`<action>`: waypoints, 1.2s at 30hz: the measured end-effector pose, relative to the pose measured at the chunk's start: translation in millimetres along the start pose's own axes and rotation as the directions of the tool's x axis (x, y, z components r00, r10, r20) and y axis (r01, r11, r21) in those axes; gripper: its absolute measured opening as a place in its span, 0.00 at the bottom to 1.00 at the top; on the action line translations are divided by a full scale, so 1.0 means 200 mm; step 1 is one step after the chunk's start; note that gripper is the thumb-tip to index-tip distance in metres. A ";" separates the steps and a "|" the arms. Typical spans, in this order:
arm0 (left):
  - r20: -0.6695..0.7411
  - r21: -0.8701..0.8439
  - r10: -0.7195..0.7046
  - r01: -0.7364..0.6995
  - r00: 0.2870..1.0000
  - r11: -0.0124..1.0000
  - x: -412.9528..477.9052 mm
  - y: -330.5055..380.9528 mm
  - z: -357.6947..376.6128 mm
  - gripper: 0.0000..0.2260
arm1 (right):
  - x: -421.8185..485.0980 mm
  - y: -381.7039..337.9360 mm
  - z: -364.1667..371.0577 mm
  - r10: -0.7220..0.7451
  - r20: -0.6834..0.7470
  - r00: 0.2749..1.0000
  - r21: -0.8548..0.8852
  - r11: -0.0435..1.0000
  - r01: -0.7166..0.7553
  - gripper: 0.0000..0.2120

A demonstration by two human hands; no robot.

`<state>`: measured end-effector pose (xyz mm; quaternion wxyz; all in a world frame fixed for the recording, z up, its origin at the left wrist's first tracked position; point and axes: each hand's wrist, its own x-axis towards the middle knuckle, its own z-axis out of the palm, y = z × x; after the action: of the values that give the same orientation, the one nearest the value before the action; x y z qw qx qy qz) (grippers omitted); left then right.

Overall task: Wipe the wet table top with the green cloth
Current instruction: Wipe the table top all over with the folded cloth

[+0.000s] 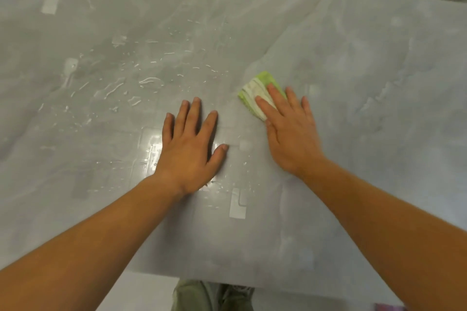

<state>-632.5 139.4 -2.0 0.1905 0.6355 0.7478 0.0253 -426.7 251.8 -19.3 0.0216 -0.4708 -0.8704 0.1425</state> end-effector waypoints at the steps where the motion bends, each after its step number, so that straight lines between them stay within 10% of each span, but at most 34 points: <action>1: 0.000 0.000 0.001 -0.001 1.000 1.000 -0.02 0.01 0.00 0.32 | -0.03 -0.05 0.02 0.054 -0.025 0.998 -0.010 0.998 -0.054 0.26; 9: 0.069 -0.009 -0.024 0.025 0.997 1.000 -0.26 0.05 0.02 0.32 | -0.37 -0.06 0.06 -0.266 0.092 0.959 -0.084 0.958 0.274 0.28; 15: 0.070 -0.004 -0.015 0.015 0.997 1.000 -0.33 0.04 0.07 0.31 | -0.27 -0.08 0.03 0.130 -0.035 0.991 -0.013 0.991 -0.131 0.26; 21: 0.066 -0.012 0.025 -0.025 0.998 1.000 -0.34 0.02 0.09 0.31 | -0.70 -0.20 0.13 -0.267 0.098 0.959 -0.075 0.959 0.274 0.28; 28: 0.022 0.030 0.030 -0.031 0.999 0.999 -0.57 -0.07 0.13 0.30 | -0.61 -0.28 0.13 0.163 -0.047 0.986 0.013 0.987 -0.162 0.27; 36: 0.019 0.095 -0.046 0.044 0.999 0.995 -0.69 -0.15 0.19 0.29 | -1.02 -0.37 0.20 -0.204 0.059 0.977 -0.029 0.978 0.206 0.26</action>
<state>-632.6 -6.8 -10.0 0.1686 0.6270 0.7603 -0.0209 -380.2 35.1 -18.1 0.0036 -0.3749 -0.9168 0.1375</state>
